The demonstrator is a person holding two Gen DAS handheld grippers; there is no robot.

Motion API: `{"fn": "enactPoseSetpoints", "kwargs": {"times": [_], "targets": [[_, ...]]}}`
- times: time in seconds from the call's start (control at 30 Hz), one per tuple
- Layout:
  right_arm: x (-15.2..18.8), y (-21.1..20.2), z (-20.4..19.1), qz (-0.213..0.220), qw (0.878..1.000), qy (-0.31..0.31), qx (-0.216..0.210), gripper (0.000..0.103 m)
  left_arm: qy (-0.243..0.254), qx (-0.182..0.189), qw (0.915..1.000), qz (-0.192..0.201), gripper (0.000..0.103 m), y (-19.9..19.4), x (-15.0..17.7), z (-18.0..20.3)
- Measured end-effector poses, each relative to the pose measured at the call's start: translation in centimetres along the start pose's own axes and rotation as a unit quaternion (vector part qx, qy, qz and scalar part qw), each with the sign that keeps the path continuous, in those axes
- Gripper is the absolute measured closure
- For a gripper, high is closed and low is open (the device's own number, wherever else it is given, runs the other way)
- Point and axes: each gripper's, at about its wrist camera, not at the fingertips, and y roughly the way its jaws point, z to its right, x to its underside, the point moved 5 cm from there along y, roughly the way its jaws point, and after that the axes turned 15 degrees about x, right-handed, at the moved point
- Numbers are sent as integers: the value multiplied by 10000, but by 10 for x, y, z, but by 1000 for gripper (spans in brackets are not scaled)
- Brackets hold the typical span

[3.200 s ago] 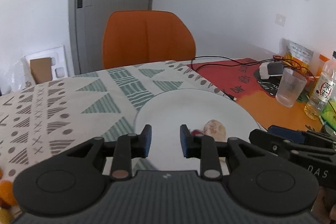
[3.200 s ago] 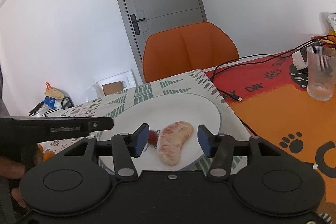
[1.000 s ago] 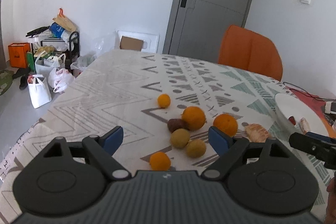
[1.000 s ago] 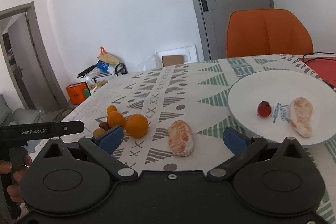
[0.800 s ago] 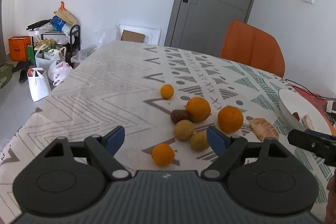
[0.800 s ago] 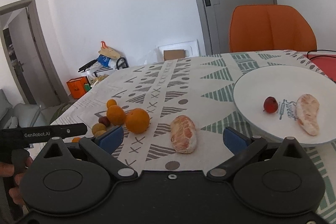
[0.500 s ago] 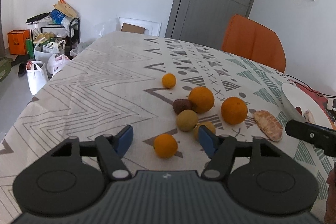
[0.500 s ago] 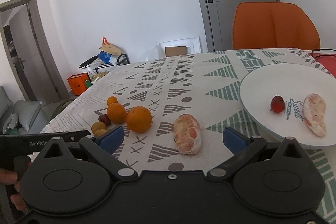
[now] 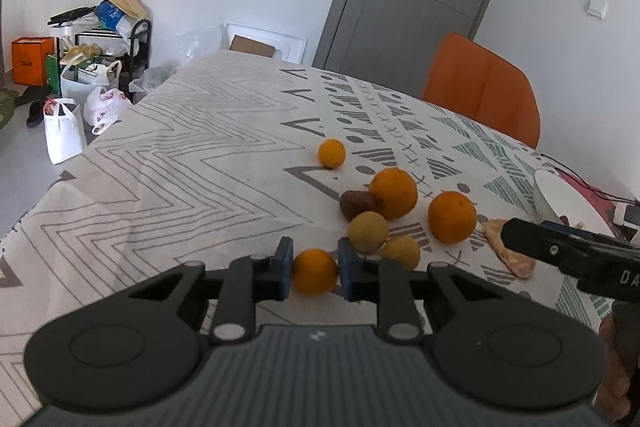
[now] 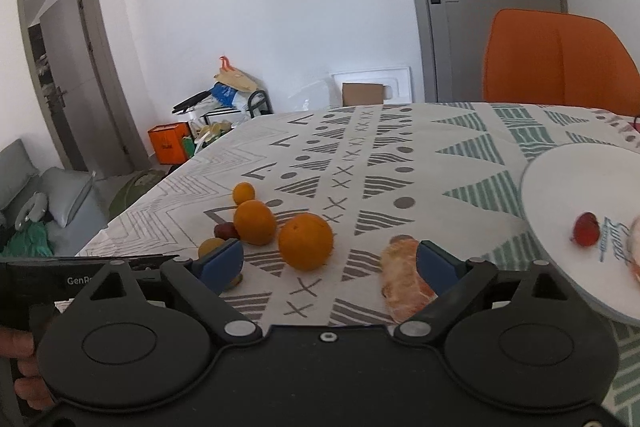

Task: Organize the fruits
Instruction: 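Close the left tool on a small tangerine while the right tool grasps a large orange, then carry both oranges onto the white plate and open both tools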

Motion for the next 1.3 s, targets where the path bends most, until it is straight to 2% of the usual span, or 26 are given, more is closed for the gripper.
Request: {"fn": "enactPoseSetpoints", "kwargs": {"times": [0.2,0.47,0.53,0.6,0.9,1.3], "targets": [[-2,11,-8,-76,9999,-105,0,22,6,-14,9999,106,81,-3,-5,-4],[-5,32,-25,-152,9994,-317,17,28,-41,-29,9997,250,81,-9,-14,-17],[-5,40,-27,-212,9991,-352,64,35,-64,-25,9995,295,81,-10,-15,-20],[-2,49,-31,-349,9985,-416,65,65,-120,-26,9994,329,81,-10,-15,-23],[3,32,-15,-298,9994,-137,84,66,17,80,9994,339,81,-7,-20,-10],[-6,-4,21,142,9991,169,366,66,501,418,9975,288,81,9,-31,43]]}}
